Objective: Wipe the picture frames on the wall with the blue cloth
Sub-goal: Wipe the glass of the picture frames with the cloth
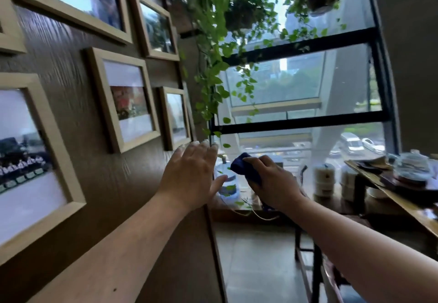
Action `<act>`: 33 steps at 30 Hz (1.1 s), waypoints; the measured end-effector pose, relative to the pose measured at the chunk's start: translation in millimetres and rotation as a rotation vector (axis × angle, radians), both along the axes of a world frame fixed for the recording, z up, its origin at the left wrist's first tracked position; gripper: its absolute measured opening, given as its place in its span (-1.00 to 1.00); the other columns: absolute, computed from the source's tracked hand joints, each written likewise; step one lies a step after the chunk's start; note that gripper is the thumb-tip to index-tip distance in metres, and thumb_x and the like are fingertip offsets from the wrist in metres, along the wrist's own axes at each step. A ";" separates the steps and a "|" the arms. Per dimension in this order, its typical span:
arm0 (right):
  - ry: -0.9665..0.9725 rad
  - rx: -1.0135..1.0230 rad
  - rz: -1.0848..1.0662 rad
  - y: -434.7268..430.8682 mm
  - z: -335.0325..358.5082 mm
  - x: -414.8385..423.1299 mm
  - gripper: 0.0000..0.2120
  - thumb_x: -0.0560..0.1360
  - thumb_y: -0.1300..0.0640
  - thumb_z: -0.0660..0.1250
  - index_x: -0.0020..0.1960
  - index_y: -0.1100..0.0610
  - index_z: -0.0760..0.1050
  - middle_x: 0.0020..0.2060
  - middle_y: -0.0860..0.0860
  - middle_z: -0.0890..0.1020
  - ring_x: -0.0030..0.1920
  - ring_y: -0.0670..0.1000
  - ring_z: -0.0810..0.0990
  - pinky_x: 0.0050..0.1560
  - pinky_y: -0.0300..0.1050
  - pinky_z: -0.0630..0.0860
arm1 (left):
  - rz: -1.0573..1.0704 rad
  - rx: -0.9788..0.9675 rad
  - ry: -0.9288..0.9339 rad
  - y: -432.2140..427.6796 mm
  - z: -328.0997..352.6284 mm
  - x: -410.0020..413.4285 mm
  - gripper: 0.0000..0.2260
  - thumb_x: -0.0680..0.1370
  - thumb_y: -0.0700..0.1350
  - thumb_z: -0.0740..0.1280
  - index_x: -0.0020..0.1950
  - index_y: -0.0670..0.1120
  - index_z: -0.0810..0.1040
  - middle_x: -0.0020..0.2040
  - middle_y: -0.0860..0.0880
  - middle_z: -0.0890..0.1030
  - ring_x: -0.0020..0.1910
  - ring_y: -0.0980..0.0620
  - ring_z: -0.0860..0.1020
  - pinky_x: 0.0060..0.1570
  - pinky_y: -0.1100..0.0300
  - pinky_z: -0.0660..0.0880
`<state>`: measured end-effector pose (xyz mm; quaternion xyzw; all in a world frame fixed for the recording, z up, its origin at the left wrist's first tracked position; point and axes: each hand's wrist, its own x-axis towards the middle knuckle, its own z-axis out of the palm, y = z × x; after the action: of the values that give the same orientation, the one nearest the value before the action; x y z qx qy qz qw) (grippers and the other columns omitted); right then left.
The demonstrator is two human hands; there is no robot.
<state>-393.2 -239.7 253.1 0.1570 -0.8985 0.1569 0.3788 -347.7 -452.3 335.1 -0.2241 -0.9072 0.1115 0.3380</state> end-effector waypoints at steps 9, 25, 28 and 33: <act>0.005 -0.205 0.299 -39.3 29.5 -174.6 -0.58 0.44 -0.16 0.22 0.27 -0.14 0.31 0.04 -0.03 0.52 -0.16 0.06 0.56 -0.33 -0.13 0.39 | 0.290 -0.168 0.066 -24.2 57.5 -110.2 -0.33 0.51 0.27 0.15 0.48 -0.12 0.19 0.44 -0.17 0.37 0.41 -0.17 0.31 0.38 -0.12 0.27; -0.063 -0.610 0.639 -132.2 102.8 -336.5 -0.64 0.48 -0.07 0.27 0.26 -0.21 0.34 -0.01 -0.10 0.49 -0.11 -0.06 0.51 -0.19 0.00 0.53 | 0.588 -0.492 0.112 -52.2 146.2 -248.3 -0.33 0.51 0.26 0.13 0.45 -0.16 0.18 0.38 -0.20 0.36 0.34 -0.20 0.31 0.39 -0.19 0.21; -0.057 -0.608 0.631 -148.6 111.7 -351.2 -0.60 0.48 -0.07 0.27 0.29 -0.21 0.32 0.04 -0.08 0.48 -0.10 -0.02 0.52 -0.18 0.01 0.54 | 0.627 -0.482 0.106 -58.0 145.3 -269.1 -0.28 0.51 0.28 0.12 0.49 -0.18 0.12 0.46 -0.21 0.27 0.41 -0.21 0.22 0.43 -0.21 0.13; -0.044 -0.621 0.659 -175.6 116.3 -362.1 -0.55 0.46 -0.03 0.29 0.32 -0.22 0.31 0.10 -0.09 0.46 -0.14 -0.09 0.44 -0.21 -0.06 0.47 | 0.691 -0.438 0.082 -65.9 138.1 -292.4 -0.20 0.49 0.29 0.15 0.53 -0.17 -0.03 0.54 -0.22 0.10 0.50 -0.21 0.07 0.46 -0.25 -0.01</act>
<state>-755.3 -415.4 369.4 0.3100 -0.7187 0.5346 0.3186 -640.1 -518.1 473.2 0.0319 -0.8697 0.4178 0.2610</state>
